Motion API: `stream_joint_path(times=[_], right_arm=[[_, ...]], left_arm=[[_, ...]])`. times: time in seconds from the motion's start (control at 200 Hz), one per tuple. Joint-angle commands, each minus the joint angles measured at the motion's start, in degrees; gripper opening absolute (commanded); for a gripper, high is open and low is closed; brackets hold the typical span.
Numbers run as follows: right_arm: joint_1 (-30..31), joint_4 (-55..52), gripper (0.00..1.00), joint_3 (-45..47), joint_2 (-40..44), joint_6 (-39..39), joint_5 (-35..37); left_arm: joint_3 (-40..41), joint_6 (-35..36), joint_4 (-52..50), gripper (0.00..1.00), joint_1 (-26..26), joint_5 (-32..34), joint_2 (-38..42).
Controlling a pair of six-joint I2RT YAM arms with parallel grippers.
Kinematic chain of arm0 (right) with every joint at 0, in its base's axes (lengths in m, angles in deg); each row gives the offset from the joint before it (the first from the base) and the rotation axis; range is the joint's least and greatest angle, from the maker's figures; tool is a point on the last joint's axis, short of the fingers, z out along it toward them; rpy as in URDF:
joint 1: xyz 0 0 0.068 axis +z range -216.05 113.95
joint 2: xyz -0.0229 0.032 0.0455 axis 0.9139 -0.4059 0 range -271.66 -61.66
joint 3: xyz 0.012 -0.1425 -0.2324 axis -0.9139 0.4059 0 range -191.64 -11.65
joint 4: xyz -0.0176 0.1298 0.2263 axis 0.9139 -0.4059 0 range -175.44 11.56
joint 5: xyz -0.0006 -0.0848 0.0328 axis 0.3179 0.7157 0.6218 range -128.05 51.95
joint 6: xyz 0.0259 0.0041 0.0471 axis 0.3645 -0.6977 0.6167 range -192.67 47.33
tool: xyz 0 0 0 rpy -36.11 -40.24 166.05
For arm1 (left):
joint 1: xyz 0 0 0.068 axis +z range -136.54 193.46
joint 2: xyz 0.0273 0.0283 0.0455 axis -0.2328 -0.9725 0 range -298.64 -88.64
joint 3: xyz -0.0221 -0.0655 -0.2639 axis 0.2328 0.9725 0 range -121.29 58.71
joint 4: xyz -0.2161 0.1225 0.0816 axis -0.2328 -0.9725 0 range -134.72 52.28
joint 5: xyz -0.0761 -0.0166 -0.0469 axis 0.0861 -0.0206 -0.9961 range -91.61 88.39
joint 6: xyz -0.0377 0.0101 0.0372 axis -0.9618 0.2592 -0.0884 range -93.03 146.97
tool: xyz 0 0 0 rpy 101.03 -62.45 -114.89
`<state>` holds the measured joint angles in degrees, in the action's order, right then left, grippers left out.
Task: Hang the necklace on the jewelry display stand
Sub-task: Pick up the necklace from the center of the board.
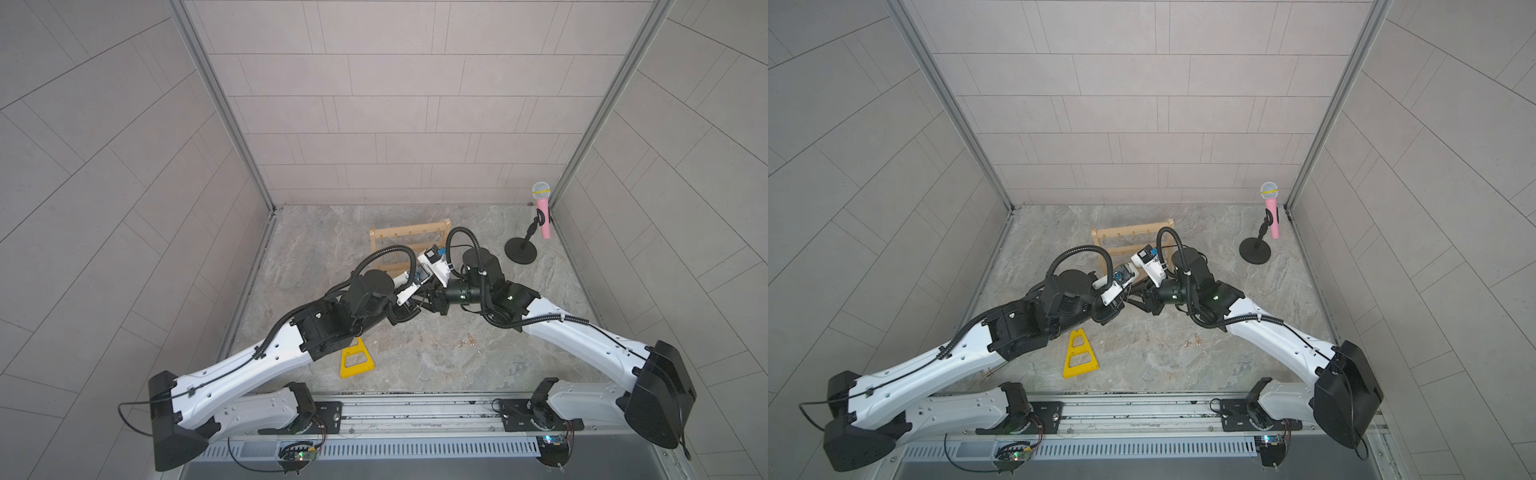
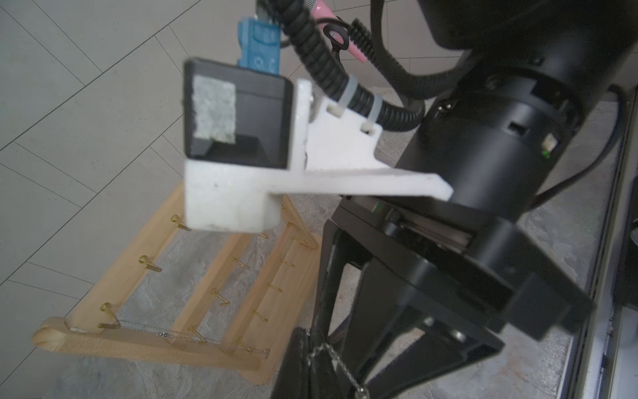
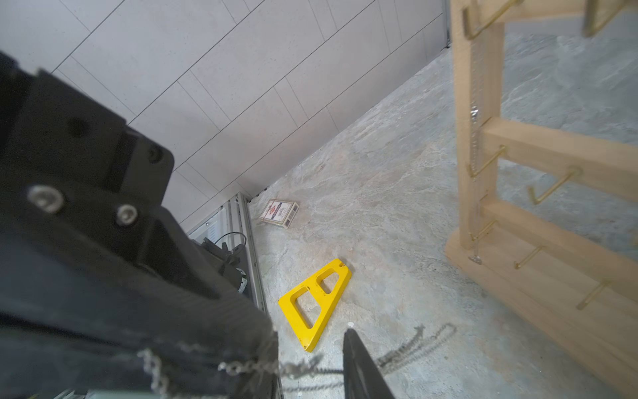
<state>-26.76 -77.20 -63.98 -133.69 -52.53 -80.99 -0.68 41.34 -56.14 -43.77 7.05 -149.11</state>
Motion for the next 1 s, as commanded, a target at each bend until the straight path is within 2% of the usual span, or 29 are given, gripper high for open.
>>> stream_joint_path(times=[0.0,0.35,0.59,0.76,0.996], right_arm=[[0.20,2.40,0.34,0.66,-0.45,-0.45,-1.43],[0.08,4.68,0.18,1.44,1.07,1.95,5.52],[0.05,5.88,0.01,1.55,3.01,2.89,10.13],[0.15,6.27,0.00,1.68,4.39,3.37,12.27],[1.28,4.08,0.00,0.08,6.92,2.40,17.23]], left_arm=[[0.03,-1.00,3.03,0.00,0.80,-1.78,1.56],[0.16,-1.04,2.16,0.00,1.36,-2.95,1.32],[0.60,-1.08,2.20,0.00,1.55,-2.57,1.20],[0.95,-1.08,2.68,0.01,1.95,-1.95,1.18],[1.56,-0.92,3.60,0.09,2.12,-0.05,0.44]])
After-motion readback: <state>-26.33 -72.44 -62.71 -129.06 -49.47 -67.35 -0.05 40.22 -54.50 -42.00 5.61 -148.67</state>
